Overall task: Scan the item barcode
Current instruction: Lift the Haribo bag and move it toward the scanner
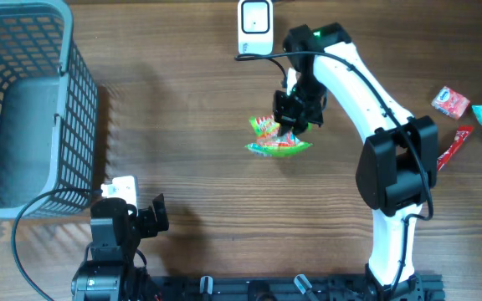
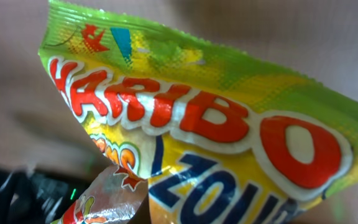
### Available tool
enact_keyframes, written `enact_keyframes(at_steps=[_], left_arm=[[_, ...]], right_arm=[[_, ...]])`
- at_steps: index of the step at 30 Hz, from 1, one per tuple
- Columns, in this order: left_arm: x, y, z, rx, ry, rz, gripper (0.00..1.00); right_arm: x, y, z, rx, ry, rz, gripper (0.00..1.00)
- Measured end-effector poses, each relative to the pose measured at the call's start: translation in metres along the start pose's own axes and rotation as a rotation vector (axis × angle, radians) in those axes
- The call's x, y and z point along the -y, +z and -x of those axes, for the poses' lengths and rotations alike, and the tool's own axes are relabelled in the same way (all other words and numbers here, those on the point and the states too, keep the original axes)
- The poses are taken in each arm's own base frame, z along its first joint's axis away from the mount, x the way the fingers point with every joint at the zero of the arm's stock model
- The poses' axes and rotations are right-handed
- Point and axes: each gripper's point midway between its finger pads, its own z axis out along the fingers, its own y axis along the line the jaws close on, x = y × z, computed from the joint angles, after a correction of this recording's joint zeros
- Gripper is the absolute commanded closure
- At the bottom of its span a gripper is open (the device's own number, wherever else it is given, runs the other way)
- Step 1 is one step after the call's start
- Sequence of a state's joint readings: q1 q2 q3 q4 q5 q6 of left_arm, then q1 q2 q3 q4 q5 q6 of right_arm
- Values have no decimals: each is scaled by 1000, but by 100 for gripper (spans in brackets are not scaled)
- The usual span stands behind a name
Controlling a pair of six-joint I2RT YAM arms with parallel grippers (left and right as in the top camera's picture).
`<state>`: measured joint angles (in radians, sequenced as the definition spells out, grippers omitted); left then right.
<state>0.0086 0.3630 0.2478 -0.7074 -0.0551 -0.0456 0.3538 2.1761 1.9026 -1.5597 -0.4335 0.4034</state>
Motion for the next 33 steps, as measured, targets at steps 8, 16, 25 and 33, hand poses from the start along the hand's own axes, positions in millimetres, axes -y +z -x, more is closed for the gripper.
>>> enact_keyframes(at_steps=[8, 16, 25, 33], left_arm=[[0, 0, 0, 0, 0, 0, 0], [0, 0, 0, 0, 0, 0, 0], [0, 0, 0, 0, 0, 0, 0], [0, 0, 0, 0, 0, 0, 0]], right_arm=[[-20, -22, -10, -99, -39, 299, 96], [-11, -51, 5, -88, 41, 484, 96], [29, -55, 18, -87, 155, 533, 96], [50, -34, 8, -156, 200, 535, 95]])
